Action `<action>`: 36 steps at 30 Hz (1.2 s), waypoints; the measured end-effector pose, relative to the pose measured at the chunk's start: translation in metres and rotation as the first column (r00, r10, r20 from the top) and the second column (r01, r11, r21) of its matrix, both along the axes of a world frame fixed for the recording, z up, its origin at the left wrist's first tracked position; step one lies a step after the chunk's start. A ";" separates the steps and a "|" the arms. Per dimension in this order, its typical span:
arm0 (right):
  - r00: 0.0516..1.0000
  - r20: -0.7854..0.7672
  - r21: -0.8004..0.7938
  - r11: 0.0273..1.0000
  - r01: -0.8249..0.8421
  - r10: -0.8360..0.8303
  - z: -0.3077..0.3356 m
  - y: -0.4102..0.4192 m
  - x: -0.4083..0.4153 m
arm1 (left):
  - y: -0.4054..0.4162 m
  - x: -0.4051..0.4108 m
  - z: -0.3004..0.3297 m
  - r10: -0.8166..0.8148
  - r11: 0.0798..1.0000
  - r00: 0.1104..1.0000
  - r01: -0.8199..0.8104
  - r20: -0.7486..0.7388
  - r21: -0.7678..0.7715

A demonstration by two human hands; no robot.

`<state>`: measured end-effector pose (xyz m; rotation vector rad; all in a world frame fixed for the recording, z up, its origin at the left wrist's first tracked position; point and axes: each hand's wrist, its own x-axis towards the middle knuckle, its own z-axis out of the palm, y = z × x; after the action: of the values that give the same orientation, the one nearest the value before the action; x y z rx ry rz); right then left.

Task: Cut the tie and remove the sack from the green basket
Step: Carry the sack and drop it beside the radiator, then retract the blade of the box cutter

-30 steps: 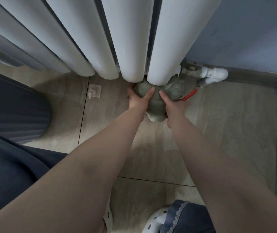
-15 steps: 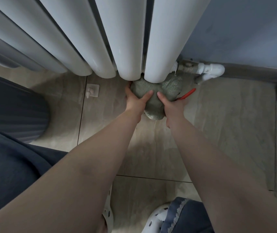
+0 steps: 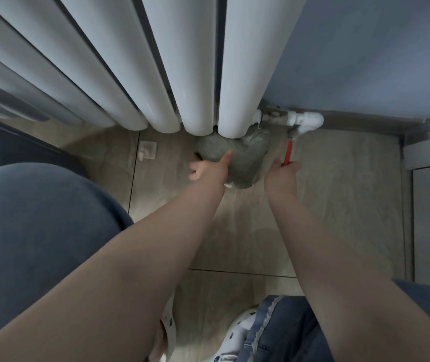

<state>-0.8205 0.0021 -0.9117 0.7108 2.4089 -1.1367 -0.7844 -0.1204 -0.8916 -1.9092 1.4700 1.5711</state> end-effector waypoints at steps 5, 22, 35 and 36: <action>0.943 0.323 -0.532 0.840 0.108 0.083 0.109 0.011 0.035 | 0.017 0.019 0.088 -0.141 0.955 0.980 0.172 -0.140 0.241; 0.862 0.275 -0.703 0.522 0.483 -0.427 0.584 0.108 0.203 | 0.072 0.106 0.572 -0.591 0.680 0.628 0.726 -0.506 0.106; 0.259 0.245 -0.631 0.049 0.774 -0.934 0.686 0.118 0.510 | 0.175 0.313 0.645 -0.818 0.030 0.203 0.950 -0.538 0.312; 0.198 0.247 -0.631 -0.003 0.776 -0.949 0.686 0.115 0.536 | 0.180 0.337 0.645 -0.827 -0.020 0.168 0.945 -0.536 0.326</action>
<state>-0.2840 0.1166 -0.2254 2.0455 1.1241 -2.5050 -0.4476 0.0596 -0.2469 -0.0954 1.4149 1.1909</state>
